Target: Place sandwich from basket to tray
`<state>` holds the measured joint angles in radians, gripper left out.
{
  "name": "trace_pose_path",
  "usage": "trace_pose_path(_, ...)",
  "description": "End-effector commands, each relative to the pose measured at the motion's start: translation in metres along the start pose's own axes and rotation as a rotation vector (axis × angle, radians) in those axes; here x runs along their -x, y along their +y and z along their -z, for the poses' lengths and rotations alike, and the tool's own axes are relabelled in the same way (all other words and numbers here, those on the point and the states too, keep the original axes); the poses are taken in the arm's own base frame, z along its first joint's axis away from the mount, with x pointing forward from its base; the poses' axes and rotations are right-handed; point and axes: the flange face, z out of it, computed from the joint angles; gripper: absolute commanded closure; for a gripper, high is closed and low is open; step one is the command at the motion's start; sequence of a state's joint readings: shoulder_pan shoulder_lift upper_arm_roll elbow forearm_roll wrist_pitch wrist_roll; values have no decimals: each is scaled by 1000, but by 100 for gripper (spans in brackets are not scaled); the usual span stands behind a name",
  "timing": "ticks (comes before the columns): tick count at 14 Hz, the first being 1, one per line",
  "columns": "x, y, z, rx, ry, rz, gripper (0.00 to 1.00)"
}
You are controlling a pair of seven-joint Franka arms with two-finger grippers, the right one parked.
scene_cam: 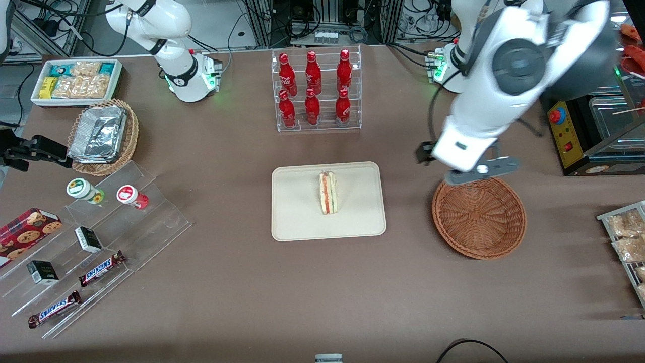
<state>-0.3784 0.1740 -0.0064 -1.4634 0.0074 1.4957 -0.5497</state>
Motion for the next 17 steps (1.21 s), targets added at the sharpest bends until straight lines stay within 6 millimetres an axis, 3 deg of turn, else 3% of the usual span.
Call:
trace_pose_path(1, 1, -47, 16, 4, -14, -46, 0)
trace_pose_path(8, -3, -146, 44, 38, -30, -156, 0)
trace_pose_path(12, 7, -179, 52, 46, -23, -175, 0)
trace_pose_path(17, 9, -186, 56, 41, -3, -201, 0)
